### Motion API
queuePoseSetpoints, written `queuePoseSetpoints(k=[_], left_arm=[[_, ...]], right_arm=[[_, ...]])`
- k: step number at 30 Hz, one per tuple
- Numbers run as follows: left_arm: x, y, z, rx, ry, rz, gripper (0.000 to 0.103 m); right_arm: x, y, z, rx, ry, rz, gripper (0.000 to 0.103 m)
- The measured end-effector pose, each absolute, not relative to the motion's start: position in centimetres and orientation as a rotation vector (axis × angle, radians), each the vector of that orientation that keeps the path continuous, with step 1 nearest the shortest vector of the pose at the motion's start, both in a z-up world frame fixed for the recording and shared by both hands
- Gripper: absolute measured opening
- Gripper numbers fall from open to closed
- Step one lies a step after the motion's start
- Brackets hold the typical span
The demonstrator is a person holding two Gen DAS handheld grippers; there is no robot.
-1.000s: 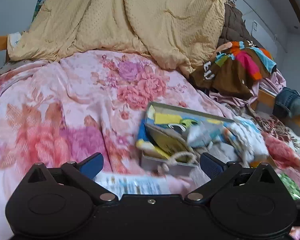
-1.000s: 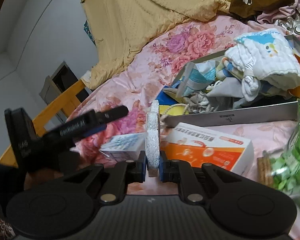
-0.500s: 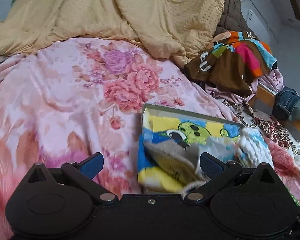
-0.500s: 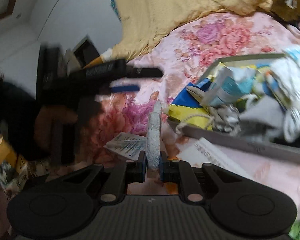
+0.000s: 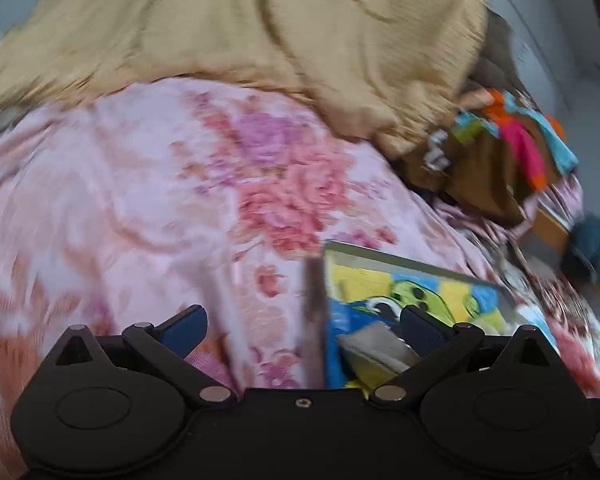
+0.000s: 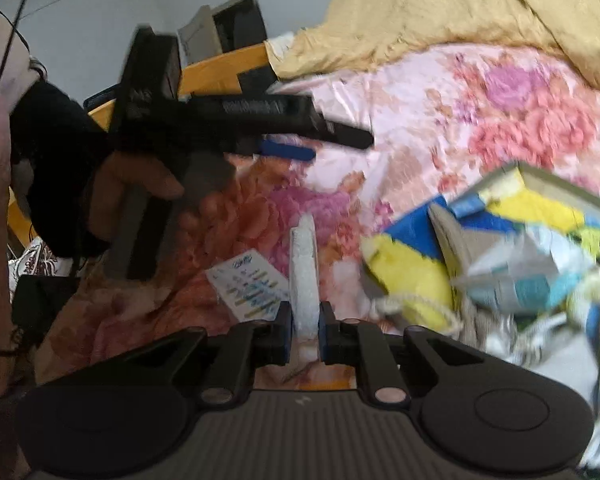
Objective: Organize soft objects
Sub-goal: 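Carry the white mitt over the tray with the right tool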
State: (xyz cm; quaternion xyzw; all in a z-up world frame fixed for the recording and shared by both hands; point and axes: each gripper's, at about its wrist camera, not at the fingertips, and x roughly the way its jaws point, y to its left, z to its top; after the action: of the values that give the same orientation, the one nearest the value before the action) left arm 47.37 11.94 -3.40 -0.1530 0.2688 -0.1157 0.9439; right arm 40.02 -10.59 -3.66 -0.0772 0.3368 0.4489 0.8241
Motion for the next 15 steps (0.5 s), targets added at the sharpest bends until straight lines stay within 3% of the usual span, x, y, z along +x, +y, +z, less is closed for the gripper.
queuePoseSetpoints(k=[15], left_arm=[[47.3, 12.5, -5.8, -0.384, 0.514, -0.202, 0.102]], right_arm=[[41.5, -9.9, -4.5, -0.375, 0.631, 1.143, 0.018]])
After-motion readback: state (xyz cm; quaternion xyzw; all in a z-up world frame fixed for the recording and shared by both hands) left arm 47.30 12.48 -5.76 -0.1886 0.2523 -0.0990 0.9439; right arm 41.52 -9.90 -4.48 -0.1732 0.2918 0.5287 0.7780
